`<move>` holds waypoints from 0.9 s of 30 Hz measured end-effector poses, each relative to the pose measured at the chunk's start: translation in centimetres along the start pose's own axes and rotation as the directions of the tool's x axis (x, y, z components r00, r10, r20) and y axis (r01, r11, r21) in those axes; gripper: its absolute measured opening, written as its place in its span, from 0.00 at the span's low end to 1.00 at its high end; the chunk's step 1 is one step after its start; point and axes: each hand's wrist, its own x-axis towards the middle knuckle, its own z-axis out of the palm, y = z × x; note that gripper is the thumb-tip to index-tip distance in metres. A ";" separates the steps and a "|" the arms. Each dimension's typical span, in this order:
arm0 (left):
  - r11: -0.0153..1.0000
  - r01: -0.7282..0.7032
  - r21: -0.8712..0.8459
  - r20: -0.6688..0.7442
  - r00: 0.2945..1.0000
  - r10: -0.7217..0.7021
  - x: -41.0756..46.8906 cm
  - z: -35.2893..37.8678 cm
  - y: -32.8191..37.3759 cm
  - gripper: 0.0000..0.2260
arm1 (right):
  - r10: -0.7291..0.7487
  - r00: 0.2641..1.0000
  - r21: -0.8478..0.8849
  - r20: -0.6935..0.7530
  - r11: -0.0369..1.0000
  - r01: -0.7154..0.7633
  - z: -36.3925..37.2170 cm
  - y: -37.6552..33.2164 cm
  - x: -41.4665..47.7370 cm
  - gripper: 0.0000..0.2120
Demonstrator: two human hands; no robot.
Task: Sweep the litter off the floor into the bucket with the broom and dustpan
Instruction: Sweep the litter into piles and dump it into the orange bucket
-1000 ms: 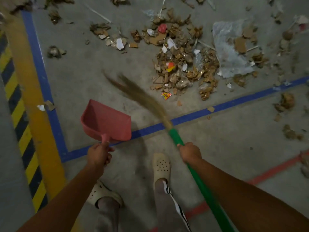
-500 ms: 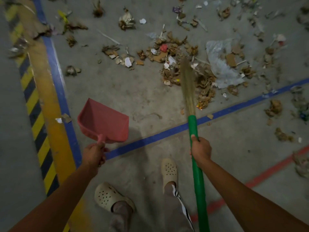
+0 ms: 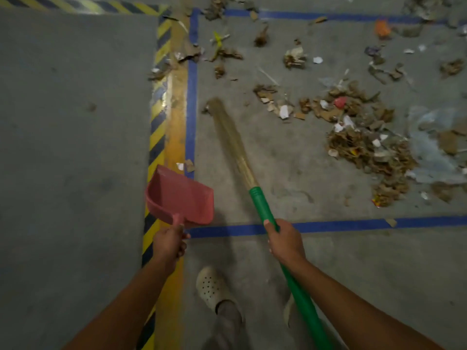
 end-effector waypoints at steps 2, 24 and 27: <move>0.999 0.027 -0.020 -0.029 0.999 -0.028 1.2 -2.8 -0.7 0.11 | -0.063 0.994 -0.072 0.087 0.995 0.069 2.3 -2.5 -0.1 0.15; 0.995 -0.041 0.095 -0.103 0.993 0.051 6.7 -4.3 -2.2 0.17 | 0.409 0.877 0.195 -0.250 0.909 -0.369 5.6 -0.6 11.9 0.24; 0.990 -0.038 0.132 -0.073 0.996 0.048 6.5 -2.2 -0.7 0.18 | 0.288 0.922 0.196 -0.257 0.950 -0.242 4.7 -0.8 11.4 0.26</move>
